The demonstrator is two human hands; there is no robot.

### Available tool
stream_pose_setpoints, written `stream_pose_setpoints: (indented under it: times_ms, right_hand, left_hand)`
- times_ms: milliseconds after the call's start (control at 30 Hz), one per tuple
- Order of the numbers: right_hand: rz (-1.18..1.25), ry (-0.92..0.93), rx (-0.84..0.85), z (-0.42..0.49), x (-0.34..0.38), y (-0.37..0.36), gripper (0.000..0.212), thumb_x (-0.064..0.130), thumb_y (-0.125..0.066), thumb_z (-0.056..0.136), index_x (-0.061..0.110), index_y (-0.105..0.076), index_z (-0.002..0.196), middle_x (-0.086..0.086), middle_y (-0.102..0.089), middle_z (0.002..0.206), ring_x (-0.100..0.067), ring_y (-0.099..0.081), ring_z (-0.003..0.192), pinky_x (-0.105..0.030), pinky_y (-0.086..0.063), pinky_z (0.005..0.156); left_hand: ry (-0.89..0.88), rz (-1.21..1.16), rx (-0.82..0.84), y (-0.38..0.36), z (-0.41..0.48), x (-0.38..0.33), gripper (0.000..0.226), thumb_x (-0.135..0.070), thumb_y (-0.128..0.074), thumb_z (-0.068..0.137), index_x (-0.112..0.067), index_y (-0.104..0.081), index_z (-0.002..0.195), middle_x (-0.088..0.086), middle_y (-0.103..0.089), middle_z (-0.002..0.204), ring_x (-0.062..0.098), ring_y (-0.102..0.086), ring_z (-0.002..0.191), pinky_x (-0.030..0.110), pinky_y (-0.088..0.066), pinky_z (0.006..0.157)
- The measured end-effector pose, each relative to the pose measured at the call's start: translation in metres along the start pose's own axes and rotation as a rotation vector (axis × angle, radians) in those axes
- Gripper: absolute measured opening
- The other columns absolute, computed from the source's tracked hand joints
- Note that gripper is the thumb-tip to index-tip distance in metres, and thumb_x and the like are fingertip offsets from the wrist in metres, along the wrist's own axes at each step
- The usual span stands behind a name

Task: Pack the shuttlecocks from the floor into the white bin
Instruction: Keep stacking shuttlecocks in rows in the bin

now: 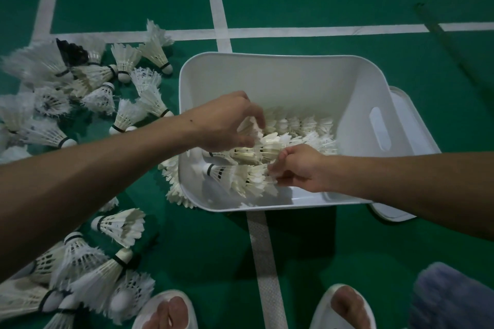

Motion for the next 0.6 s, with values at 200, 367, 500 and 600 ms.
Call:
stream_pose_setpoints:
  times_ms: [200, 367, 500, 600]
  right_hand:
    - [-0.340, 0.093, 0.085, -0.025, 0.021, 0.028, 0.023, -0.008, -0.065, 0.084, 0.008, -0.050, 0.088, -0.018, -0.067, 0.079, -0.030, -0.068, 0.074, -0.043, -0.057, 0.081]
    - [-0.242, 0.456, 0.015, -0.053, 0.040, 0.040, 0.025, 0.004, -0.077, 0.075, -0.002, -0.061, 0.093, -0.016, -0.070, 0.086, -0.022, -0.069, 0.073, -0.042, -0.060, 0.078]
    - [-0.305, 0.579, 0.026, -0.061, 0.045, 0.028, 0.020, 0.006, -0.078, 0.074, 0.003, -0.066, 0.089, -0.006, -0.071, 0.078, -0.013, -0.067, 0.068, -0.031, -0.059, 0.068]
    - [-0.258, 0.621, 0.012, -0.061, 0.048, 0.025, 0.019, -0.004, -0.076, 0.075, 0.003, -0.061, 0.085, -0.010, -0.070, 0.070, -0.014, -0.063, 0.060, -0.029, -0.055, 0.062]
  left_hand:
    - [-0.022, -0.062, 0.009, -0.006, 0.003, -0.006, 0.061, -0.027, -0.074, 0.079, -0.028, -0.042, 0.131, 0.002, -0.053, 0.124, 0.010, -0.046, 0.095, 0.024, -0.036, 0.081]
    - [-0.030, -0.130, -0.034, -0.009, 0.006, -0.006, 0.068, -0.025, -0.080, 0.072, -0.023, -0.037, 0.124, 0.003, -0.057, 0.120, 0.014, -0.054, 0.091, 0.014, -0.039, 0.063]
    - [-0.093, -0.148, -0.100, -0.012, 0.007, -0.014, 0.064, -0.027, -0.083, 0.068, -0.020, -0.041, 0.116, -0.006, -0.054, 0.110, 0.012, -0.055, 0.087, 0.010, -0.043, 0.060]
    - [-0.125, -0.136, -0.142, -0.011, 0.005, -0.015, 0.059, -0.030, -0.083, 0.068, -0.018, -0.045, 0.112, -0.009, -0.052, 0.102, 0.012, -0.056, 0.087, 0.011, -0.045, 0.064]
Point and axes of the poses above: each hand's wrist, its own z-axis towards the middle knuckle, its own y-axis out of the back of the hand, x = y × z, the point moved 1 cm from there along z, towards the middle knuckle
